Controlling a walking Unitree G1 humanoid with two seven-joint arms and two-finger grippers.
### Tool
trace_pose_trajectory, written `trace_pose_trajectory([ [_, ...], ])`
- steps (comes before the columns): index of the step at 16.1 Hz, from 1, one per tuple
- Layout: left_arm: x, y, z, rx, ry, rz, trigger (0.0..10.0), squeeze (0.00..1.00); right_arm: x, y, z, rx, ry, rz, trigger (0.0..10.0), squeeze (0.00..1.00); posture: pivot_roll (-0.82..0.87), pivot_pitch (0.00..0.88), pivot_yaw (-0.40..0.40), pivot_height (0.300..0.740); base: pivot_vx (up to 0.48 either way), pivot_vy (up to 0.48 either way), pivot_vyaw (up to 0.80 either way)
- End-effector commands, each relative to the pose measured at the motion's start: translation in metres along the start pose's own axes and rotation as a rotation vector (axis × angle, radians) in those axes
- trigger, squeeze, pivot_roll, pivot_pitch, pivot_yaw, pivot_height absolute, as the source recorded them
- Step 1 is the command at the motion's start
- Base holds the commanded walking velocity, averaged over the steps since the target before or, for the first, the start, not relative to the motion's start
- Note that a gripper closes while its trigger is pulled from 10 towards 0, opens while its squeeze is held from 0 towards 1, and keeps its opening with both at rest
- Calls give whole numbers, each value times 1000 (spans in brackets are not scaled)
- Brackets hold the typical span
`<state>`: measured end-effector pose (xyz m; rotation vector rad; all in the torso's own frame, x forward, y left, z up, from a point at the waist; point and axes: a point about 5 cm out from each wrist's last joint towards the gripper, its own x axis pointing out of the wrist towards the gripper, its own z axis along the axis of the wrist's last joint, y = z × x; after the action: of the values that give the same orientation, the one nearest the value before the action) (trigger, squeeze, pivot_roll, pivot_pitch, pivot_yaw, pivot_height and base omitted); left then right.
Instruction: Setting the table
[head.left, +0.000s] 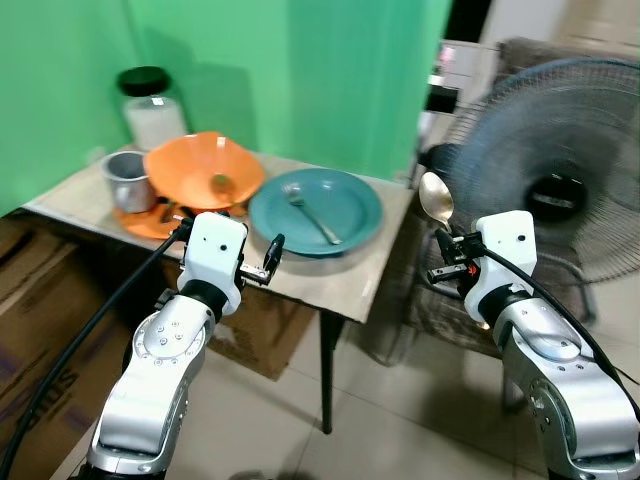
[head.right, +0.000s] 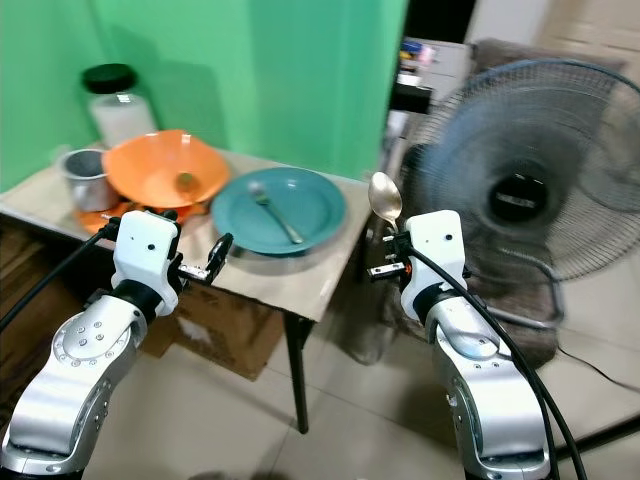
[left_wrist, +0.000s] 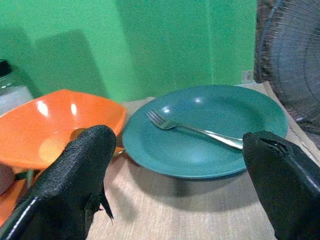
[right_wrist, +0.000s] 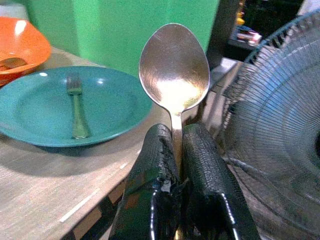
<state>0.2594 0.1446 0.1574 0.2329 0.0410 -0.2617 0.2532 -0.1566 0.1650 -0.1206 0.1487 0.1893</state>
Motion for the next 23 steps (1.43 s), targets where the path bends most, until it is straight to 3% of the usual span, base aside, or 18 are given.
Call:
trace_pose_trajectory([
  [1,1,0,2,9,-4,-5,10000,0,-2,-4,3,-8,-5,-30,10000,0,88,0,12,740,0,0,-800],
  [14,6,4,4,3,-21,19,10000,0,1,-13,2,-16,9,-111,10000,0,90,0,12,740,0,0,-800],
  [18,7,3,4,4,-9,20,10000,0,2,-13,2,-18,12,-108,10000,0,88,0,8,740,0,415,-800],
  [22,8,7,4,10,-9,39,10000,0,2,-12,2,-19,12,-108,10000,0,86,0,9,740,0,-360,-800],
  [23,8,7,0,-31,11,40,10000,0,2,-12,2,-19,13,-110,10000,0,84,0,10,740,0,480,-800],
])
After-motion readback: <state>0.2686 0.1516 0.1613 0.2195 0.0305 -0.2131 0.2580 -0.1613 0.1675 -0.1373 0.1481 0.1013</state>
